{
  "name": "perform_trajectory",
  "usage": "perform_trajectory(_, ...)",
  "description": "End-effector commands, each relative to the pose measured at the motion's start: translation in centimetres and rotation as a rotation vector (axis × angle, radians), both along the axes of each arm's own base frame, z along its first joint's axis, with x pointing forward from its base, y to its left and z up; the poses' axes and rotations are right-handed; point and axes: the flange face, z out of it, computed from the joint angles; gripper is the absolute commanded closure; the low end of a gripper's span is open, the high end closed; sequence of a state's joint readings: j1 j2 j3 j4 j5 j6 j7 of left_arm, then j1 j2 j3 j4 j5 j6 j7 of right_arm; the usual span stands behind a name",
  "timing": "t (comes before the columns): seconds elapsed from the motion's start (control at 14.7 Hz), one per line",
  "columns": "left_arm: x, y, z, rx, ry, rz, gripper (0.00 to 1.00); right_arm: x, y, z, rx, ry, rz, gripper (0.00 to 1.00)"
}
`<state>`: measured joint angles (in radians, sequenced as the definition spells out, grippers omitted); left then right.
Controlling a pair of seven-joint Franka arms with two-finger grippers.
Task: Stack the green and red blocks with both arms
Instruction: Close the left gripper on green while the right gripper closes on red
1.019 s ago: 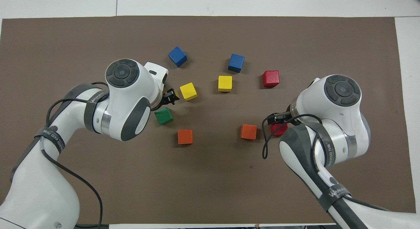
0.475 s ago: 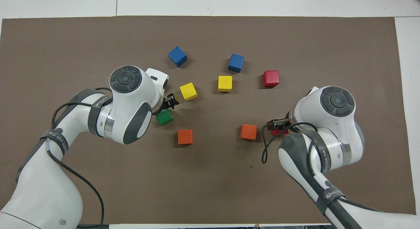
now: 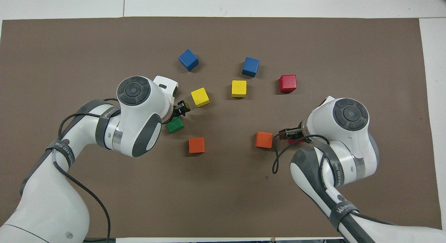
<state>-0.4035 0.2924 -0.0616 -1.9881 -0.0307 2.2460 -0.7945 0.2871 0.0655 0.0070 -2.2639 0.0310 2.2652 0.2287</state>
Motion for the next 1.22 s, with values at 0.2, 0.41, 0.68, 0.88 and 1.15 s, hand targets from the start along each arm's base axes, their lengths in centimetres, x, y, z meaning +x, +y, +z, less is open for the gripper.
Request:
perform_trajectory(0.2, -1.5, 0.0, -0.4, 0.005, -0.024, 0.011, 0.0, -0.4, 1.1, -1.0, 0.034, -0.001, -0.076, 0.0)
perform_trajectory(0.41, -2.0, -0.2, -1.0, 0.002, -0.031, 0.008, 0.0, -0.4, 0.7, -1.1, 0.034, 0.002, -0.083, 0.0)
perform_trajectory(0.68, -1.6, 0.1, -0.4, 0.005, -0.025, 0.005, 1.0, -0.7, 0.4, -1.3, 0.032, 0.008, -0.088, 0.0)
perform_trajectory(0.88, -1.7, 1.6, 2.6, 0.023, 0.016, -0.073, 1.0, -1.1, 0.0, -1.7, 0.029, 0.016, -0.086, 0.0)
perform_trajectory(1.15, -0.5, 10.8, 8.6, 0.02, 0.043, -0.155, 1.0, -1.1, -0.6, -1.9, 0.029, 0.019, -0.093, 0.0)
